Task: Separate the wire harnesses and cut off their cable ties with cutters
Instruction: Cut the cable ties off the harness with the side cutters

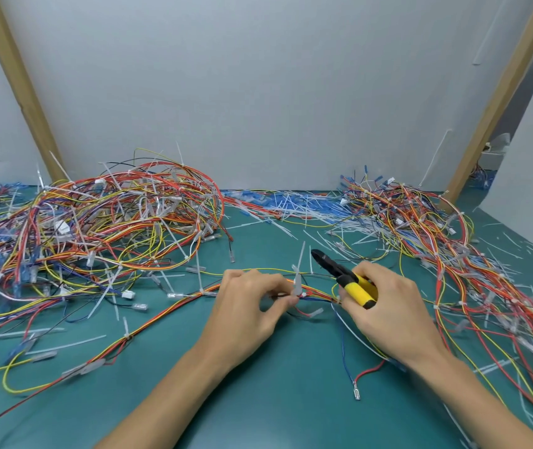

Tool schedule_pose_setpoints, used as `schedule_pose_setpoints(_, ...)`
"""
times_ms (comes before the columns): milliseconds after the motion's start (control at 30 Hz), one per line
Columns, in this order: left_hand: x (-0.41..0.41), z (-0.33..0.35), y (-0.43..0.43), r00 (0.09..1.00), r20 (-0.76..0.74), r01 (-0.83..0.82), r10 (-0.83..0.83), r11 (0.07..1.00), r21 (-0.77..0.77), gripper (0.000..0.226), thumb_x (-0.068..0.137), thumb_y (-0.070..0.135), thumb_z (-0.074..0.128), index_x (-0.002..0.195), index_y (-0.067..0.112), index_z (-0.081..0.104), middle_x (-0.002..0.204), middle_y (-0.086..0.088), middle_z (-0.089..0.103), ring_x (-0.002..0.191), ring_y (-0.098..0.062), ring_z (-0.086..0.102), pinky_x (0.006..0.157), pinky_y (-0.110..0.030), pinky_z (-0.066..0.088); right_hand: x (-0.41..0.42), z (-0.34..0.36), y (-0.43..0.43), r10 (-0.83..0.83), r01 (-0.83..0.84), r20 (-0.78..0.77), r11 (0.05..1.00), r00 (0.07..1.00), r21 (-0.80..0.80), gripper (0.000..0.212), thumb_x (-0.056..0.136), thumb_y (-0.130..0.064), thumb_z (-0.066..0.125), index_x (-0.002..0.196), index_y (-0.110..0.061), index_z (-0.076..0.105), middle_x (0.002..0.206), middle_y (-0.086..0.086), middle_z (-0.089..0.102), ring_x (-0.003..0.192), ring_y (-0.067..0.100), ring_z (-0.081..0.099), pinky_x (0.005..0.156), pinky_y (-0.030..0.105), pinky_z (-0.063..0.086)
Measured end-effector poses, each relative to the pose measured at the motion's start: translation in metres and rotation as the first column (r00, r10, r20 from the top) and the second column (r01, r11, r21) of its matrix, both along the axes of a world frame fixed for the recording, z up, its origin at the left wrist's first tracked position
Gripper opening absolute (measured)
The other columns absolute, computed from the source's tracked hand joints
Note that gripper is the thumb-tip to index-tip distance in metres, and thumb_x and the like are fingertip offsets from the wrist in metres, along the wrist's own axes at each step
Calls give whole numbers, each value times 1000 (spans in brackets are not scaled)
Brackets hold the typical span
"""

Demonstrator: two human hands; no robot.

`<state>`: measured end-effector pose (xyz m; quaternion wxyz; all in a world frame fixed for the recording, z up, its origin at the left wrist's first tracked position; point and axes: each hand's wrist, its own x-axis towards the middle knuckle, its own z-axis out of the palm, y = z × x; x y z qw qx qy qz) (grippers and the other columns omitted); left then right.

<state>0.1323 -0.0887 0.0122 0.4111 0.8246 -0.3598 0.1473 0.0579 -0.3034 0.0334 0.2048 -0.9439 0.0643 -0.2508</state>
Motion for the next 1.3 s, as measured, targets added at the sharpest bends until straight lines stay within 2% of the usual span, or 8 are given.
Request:
schedule_pose_setpoints(67,-3,0,-1,996,84,5,-10,998,56,10,91,41,65,83,35,64,81,22,68,76,1,57,87,-31,37,2,-3,0,-6,5,15,999,1000,33,25,82,-33,74,75,-27,51,67,-7,53,67,5,51,58,18,35)
schedule_pose_setpoints(200,-9,5,-2,979,188,42,-81,979,201,12,95,39,62,87,31,66,87,18,70,79,-8,58,86,-32,40,6,-10,-2,-69,72,-35,990,997,121,29,82,-39,74,75,-23,51,60,-1,58,64,16,54,62,38,46)
schedule_pose_setpoints(300,-18,8,-2,973,168,101,-160,943,317,9,92,28,54,93,26,63,94,15,67,89,-11,57,87,-33,40,8,-14,-4,-82,86,-34,986,996,144,27,83,-37,72,74,-27,49,54,-3,50,60,8,50,56,23,38)
schedule_pose_setpoints(433,-25,12,-4,963,189,88,-192,888,451,30,86,24,32,101,27,59,99,13,60,96,-15,50,90,-33,37,10,-16,-6,-83,91,-64,987,994,135,22,83,-34,70,77,-30,50,57,-5,53,61,7,52,53,25,36)
schedule_pose_setpoints(733,-12,5,-2,989,99,-130,114,975,181,20,89,7,56,103,21,54,103,8,53,98,-17,50,86,-34,41,10,-15,-7,-62,71,-66,987,996,146,23,84,-32,70,76,-31,49,58,-3,54,61,9,51,52,27,35)
schedule_pose_setpoints(967,3,-6,7,989,48,-151,143,927,343,31,96,40,54,126,33,55,121,17,56,122,-6,47,102,-25,28,11,-16,-6,-73,78,-33,977,997,198,27,84,-43,70,74,-30,49,55,-8,51,61,5,50,53,23,34)
schedule_pose_setpoints(1167,5,-5,6,986,60,-169,158,931,324,21,96,45,58,115,38,64,103,15,53,106,-10,49,95,-29,30,9,-14,-5,-94,96,-19,975,995,199,23,85,-42,72,78,-29,54,60,-9,55,65,4,52,55,16,33)
schedule_pose_setpoints(1300,5,-3,4,989,68,-139,128,970,199,13,96,39,61,103,30,68,94,10,51,94,-15,51,84,-33,36,9,-11,-5,-130,130,-16,963,991,236,14,84,-34,72,84,-26,61,65,-8,61,70,8,56,59,26,33)
